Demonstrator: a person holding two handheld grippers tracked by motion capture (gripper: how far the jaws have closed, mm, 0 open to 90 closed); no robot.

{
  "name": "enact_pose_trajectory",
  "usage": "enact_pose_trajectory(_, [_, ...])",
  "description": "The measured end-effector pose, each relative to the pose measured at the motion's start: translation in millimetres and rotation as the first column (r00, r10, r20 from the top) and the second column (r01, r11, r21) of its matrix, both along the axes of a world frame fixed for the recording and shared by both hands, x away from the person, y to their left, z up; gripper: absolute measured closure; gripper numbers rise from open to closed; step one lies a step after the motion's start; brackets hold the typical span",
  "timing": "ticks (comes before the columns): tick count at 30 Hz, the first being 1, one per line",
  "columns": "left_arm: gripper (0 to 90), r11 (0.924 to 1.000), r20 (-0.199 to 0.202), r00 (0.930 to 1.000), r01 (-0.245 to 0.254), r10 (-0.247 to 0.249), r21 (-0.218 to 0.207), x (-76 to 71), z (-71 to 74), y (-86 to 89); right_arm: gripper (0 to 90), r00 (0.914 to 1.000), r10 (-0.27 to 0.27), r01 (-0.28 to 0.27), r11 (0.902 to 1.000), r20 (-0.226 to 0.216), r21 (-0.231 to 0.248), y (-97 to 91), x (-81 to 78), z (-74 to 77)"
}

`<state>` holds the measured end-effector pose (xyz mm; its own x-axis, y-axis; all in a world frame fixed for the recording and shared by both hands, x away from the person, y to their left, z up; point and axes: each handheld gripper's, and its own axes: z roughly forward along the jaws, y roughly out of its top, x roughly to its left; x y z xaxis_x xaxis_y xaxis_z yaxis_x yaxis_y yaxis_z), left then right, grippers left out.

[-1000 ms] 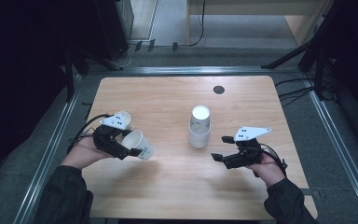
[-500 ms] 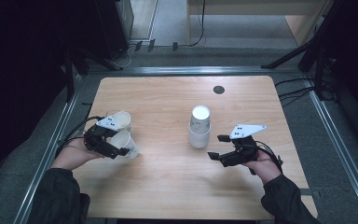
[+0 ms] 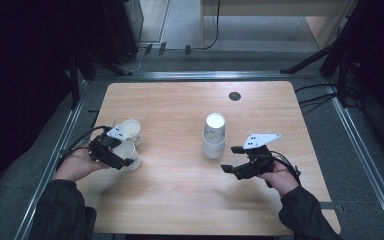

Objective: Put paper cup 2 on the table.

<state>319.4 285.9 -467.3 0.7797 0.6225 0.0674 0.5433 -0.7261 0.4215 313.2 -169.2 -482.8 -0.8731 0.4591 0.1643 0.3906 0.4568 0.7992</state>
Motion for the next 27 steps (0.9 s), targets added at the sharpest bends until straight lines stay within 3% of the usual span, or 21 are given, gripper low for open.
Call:
enact_pose_trajectory(14, [22.2,0.9994,0.003,1.0000,-0.006,0.006,0.035,3.5,-7.3,-3.8,22.2,0.9999,-0.013,0.013,0.9999,-0.007,-0.010,-1.9,2.1,-1.1])
enact_pose_trajectory(27, [18.7,0.9999,-0.012,0.9998,-0.015,0.015,0.008,3.3,-9.5,-4.2,22.2,0.9999,-0.012,0.012,0.9999,-0.005,-0.004,-1.4,1.5,-0.6])
